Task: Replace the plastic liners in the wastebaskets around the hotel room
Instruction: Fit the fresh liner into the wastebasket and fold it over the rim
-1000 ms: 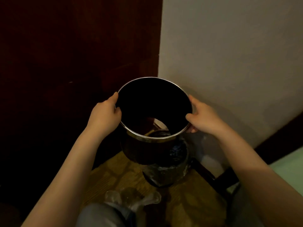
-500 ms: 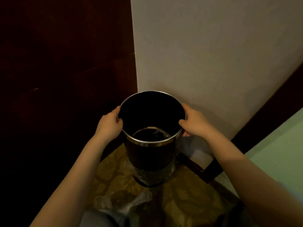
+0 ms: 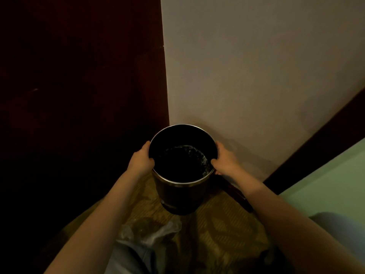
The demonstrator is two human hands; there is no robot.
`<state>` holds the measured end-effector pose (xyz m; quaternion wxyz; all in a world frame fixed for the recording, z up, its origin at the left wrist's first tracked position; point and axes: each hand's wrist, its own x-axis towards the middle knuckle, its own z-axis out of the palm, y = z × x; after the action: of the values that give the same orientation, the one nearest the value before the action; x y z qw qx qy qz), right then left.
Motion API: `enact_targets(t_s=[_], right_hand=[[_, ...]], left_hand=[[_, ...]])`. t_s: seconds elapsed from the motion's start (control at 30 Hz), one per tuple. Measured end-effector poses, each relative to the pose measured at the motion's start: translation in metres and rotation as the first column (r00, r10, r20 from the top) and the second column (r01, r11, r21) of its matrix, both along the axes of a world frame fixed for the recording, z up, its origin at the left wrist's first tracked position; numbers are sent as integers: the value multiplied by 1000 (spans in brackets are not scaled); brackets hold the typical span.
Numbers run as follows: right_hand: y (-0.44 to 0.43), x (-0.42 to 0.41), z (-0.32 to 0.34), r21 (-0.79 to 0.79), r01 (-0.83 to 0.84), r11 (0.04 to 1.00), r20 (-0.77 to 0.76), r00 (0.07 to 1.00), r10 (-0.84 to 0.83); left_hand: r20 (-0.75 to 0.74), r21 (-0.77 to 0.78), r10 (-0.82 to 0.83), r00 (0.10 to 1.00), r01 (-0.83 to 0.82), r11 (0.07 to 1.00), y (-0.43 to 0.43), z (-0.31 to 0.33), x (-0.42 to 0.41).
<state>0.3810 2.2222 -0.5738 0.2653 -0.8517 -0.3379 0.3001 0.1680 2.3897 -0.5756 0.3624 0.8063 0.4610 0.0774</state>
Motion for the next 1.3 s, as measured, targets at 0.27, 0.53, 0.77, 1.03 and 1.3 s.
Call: enact_targets(t_s=[0.27, 0.53, 0.77, 1.03, 1.3], right_hand=[[7, 5, -61, -117, 25, 993, 9, 1000, -24], [5, -3, -85, -279, -98, 955, 271, 946, 176], [26, -21, -66, -129, -270, 954, 346, 890, 298], [69, -119, -56, 57, -682, 729, 83, 731, 677], [69, -193, -127, -248, -906, 344, -72, 372, 926]], left_hand=[[-166, -84, 85, 982, -100, 991, -5, -49, 12], [-280, -150, 11, 960, -55, 987, -13, -78, 14], [-230, -65, 93, 969, -111, 992, -6, -76, 0], [-288, 44, 115, 951, -107, 993, 11, -82, -77], [-555, -166, -9, 832, -100, 981, -27, -121, -146]])
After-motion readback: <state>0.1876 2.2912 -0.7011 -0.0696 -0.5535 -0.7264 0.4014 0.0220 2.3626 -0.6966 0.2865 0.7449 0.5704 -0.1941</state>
